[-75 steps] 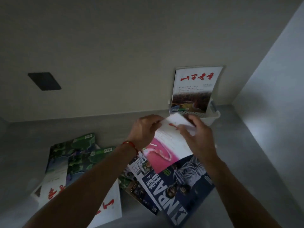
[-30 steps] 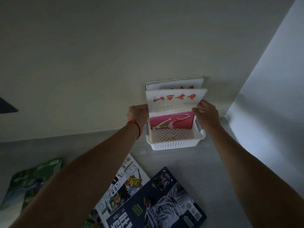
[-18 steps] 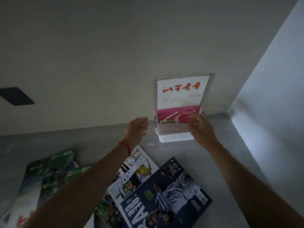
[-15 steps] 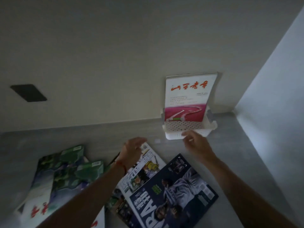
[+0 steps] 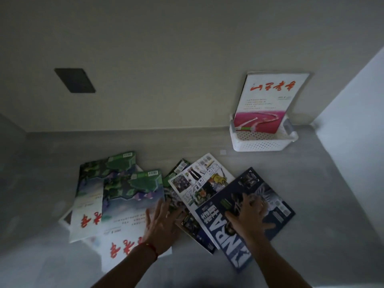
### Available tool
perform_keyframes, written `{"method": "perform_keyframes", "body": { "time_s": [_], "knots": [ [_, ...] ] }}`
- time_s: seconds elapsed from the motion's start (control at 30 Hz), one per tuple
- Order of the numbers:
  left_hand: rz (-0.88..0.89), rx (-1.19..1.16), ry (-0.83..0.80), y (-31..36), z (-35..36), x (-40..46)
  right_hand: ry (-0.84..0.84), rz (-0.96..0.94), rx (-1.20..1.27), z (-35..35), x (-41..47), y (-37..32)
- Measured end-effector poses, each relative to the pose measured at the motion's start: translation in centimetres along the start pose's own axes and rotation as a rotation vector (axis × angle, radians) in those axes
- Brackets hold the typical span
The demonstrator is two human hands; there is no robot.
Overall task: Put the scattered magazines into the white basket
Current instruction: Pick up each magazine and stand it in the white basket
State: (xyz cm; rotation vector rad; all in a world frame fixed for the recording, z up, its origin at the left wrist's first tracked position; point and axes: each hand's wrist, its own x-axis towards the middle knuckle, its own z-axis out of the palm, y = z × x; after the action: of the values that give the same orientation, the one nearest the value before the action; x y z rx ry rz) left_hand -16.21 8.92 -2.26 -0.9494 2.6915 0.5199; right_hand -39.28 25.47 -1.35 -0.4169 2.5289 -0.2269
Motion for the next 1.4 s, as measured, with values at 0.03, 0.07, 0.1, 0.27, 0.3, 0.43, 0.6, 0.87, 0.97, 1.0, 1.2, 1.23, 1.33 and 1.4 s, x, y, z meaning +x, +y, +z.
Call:
{"method": "perform_keyframes", "body": {
  "time_s": [0.03, 0.07, 0.1, 0.27, 0.3, 0.43, 0.6, 0.87, 0.97, 1.0, 1.2, 1.23, 1.33, 1.4],
  "knots": [
    [0.015, -0.005, -0.001, 0.4, -0.1, 0.0, 0.011, 0.060, 0.050, -0.1, -0.1, 0.8],
    [0.031, -0.012, 0.004, 1.0, -0.2, 0.1, 0.037, 0.121, 0.095, -0.3, -0.2, 1.4],
    [0.060, -0.002, 0.003, 1.8, -0.3, 0.4, 0.078, 0.180, 0.127, -0.5, -0.2, 1.9],
    [0.181, -0.195, -0.167, 7.5, 0.0, 3.0, 0.215, 0.412, 0.465, -1.6, 0.1, 3.3],
    [0.172, -0.207, -0.228, 8.5, 0.0, 3.6, 0.193, 0.466, 0.458, -2.1, 0.2, 3.6],
    [0.120, -0.153, -0.305, 10.1, 0.0, 5.1, 0.180, 0.486, 0.464, -2.8, 1.2, 5.2],
    [0.077, -0.374, -0.157, 9.6, -1.3, 5.4, 0.286, 0.485, 0.932, -3.2, 2.0, 7.9],
    [0.110, -0.495, -0.034, 11.6, -6.9, 5.6, 0.160, -0.208, 0.868, -8.4, -0.5, 5.1],
    [0.397, -0.441, 0.372, 15.3, -13.0, 6.1, 0.229, -0.504, 0.618, -12.1, -1.0, 3.4],
    [0.515, -0.343, 0.480, 16.7, -15.1, 6.2, 0.249, -0.615, 0.543, -13.5, -1.3, 2.7],
    [0.580, 0.237, 0.262, 20.1, -22.7, 7.2, 0.319, -0.938, 0.238, -19.5, -1.8, -1.2],
    [0.526, 0.222, 0.175, 20.0, -23.0, 7.3, 0.388, -0.939, 0.202, -19.8, -1.6, -1.2],
    [0.496, 0.009, 0.258, 19.5, -22.2, 7.0, 0.706, -0.884, 0.082, -18.5, -1.2, -0.3],
    [0.532, -0.055, 0.369, 19.8, -21.0, 6.7, 0.851, -0.796, 0.080, -16.3, -1.3, 0.1]
  ]
}}
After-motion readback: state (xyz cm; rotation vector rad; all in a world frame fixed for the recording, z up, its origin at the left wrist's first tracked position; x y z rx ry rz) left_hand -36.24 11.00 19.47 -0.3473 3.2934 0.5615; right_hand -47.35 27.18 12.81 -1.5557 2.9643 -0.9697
